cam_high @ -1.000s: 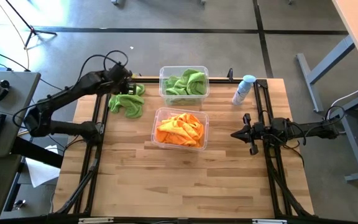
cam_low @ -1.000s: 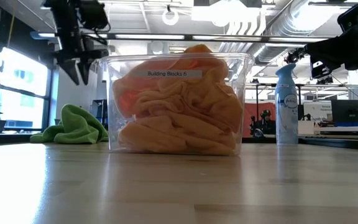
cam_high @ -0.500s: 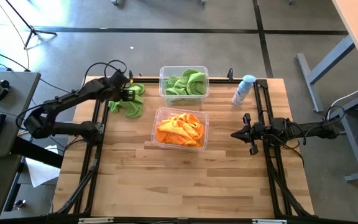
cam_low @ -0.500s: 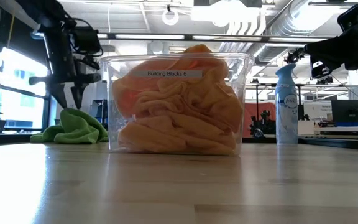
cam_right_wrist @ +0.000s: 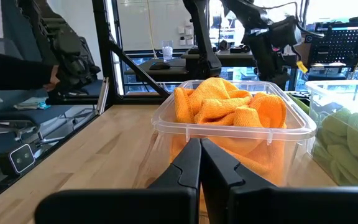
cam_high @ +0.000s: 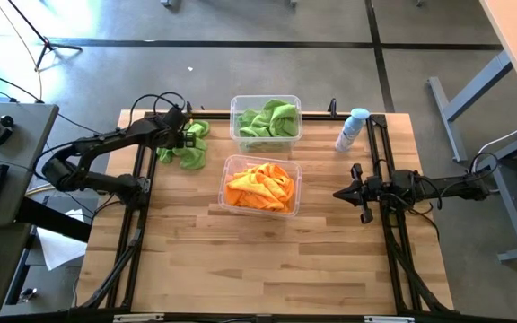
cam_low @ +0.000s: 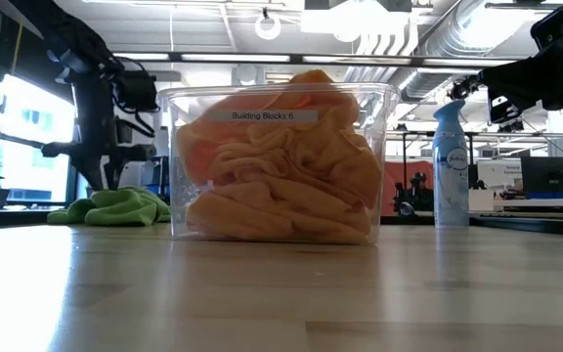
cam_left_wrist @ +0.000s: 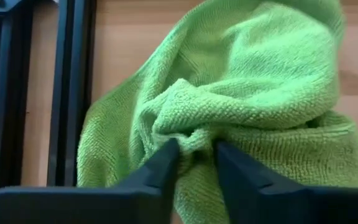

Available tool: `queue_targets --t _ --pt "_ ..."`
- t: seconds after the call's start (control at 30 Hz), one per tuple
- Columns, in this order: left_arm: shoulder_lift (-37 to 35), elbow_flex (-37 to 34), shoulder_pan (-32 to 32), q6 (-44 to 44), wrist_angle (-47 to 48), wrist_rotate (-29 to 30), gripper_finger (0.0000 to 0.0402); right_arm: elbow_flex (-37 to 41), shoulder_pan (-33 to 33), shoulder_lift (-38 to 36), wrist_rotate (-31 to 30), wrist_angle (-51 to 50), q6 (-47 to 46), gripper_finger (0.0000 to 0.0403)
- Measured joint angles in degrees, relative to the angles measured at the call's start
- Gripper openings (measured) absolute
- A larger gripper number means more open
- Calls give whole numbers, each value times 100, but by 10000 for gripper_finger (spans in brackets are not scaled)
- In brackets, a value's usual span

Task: Sort microfiber towel by color & place in baskets
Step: Put the green microfiber towel into the top transparent bin

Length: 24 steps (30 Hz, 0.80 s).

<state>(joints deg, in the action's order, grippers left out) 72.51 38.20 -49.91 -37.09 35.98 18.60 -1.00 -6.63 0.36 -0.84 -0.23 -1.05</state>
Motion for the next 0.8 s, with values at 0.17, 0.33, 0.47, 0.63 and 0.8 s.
queue_targets --t 0.17,0.33,0.47,0.63,0.8 --pt "88 0 4 -12 -103 -207 10 1 0 0 0 0 -1 1" --pt "-263 122 106 -23 -111 -534 4 0 -1 0 -1 0 0 1" --pt "-771 452 328 -38 -24 -582 2 -1 0 0 0 0 -1 1" --pt "-1332 1172 717 -22 427 -386 1 -1 -1 0 0 0 0 1" --pt "-1541 2075 1328 79 785 184 0 -1 0 0 0 0 1 1"
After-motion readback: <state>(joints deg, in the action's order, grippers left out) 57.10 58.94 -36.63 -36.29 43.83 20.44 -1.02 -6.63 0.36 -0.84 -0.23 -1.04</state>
